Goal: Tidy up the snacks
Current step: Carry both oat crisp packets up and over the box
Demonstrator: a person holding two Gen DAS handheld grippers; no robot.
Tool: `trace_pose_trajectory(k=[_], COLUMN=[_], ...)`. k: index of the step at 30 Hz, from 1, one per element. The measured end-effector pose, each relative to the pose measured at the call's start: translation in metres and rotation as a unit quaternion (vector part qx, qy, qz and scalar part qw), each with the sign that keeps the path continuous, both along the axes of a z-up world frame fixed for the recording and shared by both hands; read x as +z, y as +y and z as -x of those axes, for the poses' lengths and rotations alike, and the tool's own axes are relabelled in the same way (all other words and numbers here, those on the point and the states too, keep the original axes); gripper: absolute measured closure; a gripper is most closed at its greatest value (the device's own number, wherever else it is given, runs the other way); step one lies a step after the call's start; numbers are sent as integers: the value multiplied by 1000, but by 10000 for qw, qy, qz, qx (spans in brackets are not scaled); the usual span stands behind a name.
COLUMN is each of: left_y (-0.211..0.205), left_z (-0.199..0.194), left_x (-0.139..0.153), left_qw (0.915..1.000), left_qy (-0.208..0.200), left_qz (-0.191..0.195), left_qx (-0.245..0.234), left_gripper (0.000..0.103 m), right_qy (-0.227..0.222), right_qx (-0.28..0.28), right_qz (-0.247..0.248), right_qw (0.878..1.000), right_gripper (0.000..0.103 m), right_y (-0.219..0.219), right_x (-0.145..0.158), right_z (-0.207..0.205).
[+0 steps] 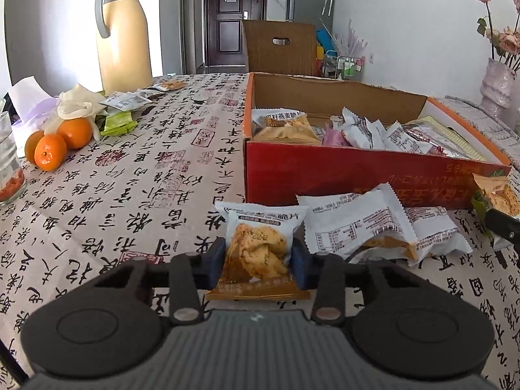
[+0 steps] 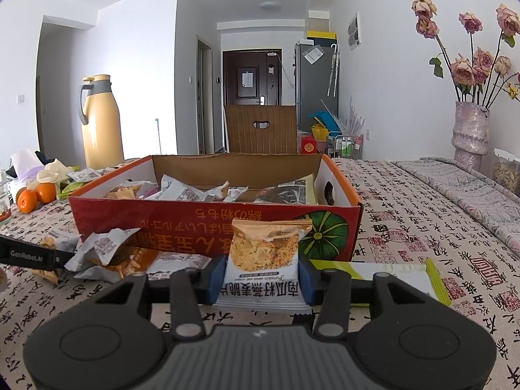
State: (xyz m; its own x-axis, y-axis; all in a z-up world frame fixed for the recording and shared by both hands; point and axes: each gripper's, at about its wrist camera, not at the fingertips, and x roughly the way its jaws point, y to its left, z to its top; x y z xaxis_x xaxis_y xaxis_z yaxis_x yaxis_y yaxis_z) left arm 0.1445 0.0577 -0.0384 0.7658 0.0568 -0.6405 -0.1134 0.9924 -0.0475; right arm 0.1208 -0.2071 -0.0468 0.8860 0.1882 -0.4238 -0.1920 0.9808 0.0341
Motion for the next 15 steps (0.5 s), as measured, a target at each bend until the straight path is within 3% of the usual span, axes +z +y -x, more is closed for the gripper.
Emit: trace_pose_trajectory(k=[15], left_y=[2], left_z=[14], left_x=[28], left_qw=[9989], left_qy=[-457], left_qz=[39], left_qx=[29], left_gripper=[61], right_qy=[-155], right_qx=[64], right_qz=[-55], right_qw=[9998], right_gripper=[58], right_y=[-1], right_x=[10], right_z=[7])
